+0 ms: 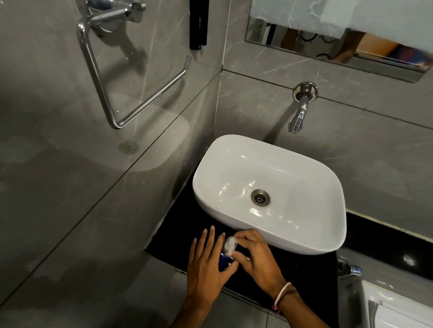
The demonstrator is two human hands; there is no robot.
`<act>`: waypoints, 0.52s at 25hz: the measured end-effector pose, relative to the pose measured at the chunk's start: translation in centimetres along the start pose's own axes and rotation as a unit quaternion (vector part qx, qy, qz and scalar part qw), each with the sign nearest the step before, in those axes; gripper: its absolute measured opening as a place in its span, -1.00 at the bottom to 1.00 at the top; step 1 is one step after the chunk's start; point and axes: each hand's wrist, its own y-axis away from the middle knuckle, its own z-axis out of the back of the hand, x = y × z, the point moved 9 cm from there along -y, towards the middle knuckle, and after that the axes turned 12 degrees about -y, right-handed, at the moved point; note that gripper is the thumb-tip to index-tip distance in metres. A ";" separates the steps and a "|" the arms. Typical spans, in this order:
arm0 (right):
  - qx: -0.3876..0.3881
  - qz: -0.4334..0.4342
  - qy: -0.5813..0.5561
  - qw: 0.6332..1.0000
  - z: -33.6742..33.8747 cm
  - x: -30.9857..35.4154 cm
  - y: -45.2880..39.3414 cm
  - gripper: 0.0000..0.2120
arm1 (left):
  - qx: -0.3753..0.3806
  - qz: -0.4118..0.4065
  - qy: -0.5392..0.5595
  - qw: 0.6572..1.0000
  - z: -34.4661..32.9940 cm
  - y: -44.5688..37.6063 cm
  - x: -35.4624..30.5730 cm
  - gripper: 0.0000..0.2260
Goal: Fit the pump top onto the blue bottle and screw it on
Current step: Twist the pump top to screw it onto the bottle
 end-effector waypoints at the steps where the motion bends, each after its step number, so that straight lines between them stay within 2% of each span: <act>1: -0.003 0.006 0.016 1.000 0.1 0.2 0.1 -0.72 | 0.000 -0.003 -0.002 1.000 -0.1 0.0 0.0 -0.31; 9: 0.027 0.062 0.052 0.996 -0.3 1.7 0.0 -0.77 | 0.000 -0.004 -0.021 1.000 -0.1 -0.1 0.1 -0.33; 13: -0.014 0.044 0.055 0.997 0.2 1.9 -0.3 -0.78 | -0.026 -0.015 -0.038 0.999 0.6 -1.2 0.1 -0.38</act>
